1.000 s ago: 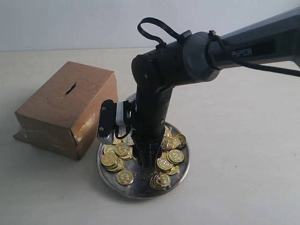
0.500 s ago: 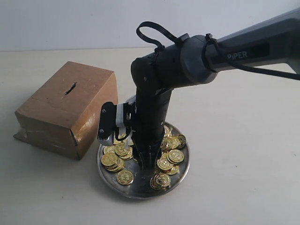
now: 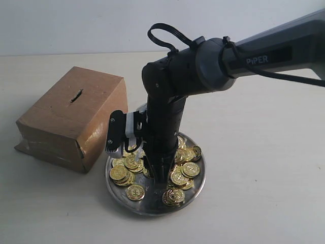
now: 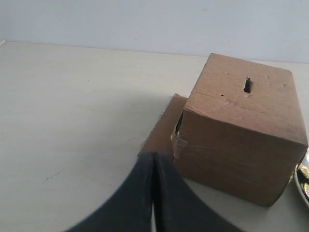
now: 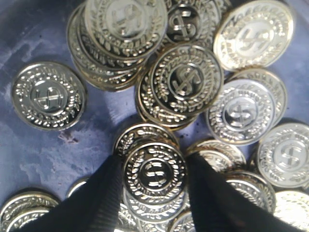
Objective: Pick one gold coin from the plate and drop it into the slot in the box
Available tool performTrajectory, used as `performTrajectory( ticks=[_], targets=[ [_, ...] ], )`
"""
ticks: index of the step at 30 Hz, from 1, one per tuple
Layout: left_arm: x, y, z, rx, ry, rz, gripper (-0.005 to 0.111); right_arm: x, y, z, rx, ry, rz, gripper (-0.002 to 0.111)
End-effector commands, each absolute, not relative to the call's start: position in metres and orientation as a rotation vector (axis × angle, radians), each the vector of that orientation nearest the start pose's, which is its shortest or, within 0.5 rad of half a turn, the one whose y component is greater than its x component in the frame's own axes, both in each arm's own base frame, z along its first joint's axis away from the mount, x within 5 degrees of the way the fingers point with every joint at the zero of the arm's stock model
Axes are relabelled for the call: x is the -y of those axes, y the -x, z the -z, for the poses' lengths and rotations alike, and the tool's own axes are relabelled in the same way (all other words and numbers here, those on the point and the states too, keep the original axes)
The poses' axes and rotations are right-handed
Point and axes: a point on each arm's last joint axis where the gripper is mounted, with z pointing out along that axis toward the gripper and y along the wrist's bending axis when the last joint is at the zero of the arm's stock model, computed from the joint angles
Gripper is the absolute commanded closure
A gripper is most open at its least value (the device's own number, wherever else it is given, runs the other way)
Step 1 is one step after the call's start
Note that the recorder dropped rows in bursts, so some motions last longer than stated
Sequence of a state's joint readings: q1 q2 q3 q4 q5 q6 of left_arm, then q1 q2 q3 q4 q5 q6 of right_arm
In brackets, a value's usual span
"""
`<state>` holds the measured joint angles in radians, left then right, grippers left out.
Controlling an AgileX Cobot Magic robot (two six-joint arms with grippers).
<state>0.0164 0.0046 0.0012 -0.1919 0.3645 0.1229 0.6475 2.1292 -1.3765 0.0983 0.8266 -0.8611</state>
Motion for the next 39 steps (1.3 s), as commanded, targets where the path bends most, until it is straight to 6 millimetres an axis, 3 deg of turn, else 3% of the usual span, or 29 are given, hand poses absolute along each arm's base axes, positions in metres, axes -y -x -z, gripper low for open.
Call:
performTrajectory(
  ticks=[1, 7, 13, 23, 29, 39],
  targets=[
    [0.005, -0.053, -0.182, -1.833, 0.013, 0.091, 0.107, -0.249, -0.317, -0.116, -2.277, 2.015, -0.094, 0.090],
    [0.005, -0.053, -0.182, -1.833, 0.013, 0.091, 0.107, -0.249, -0.317, -0.116, -2.275, 2.018, -0.094, 0.105],
    [0.005, -0.053, -0.182, -1.833, 0.013, 0.091, 0.107, -0.249, -0.317, -0.118, -2.269, 2.016, -0.093, 0.106],
    [0.005, -0.053, -0.182, -1.833, 0.013, 0.091, 0.107, -0.251, -0.318, -0.145, -2.278, 2.034, -0.112, 0.106],
    [0.005, -0.053, -0.182, -1.833, 0.013, 0.091, 0.107, -0.254, -0.312, -0.163, -2.305, 1.985, -0.213, 0.106],
    [0.005, -0.053, -0.182, -1.833, 0.013, 0.091, 0.107, -0.261, -0.290, -0.178, -2.359, 1.996, -0.565, 0.106]
  ],
)
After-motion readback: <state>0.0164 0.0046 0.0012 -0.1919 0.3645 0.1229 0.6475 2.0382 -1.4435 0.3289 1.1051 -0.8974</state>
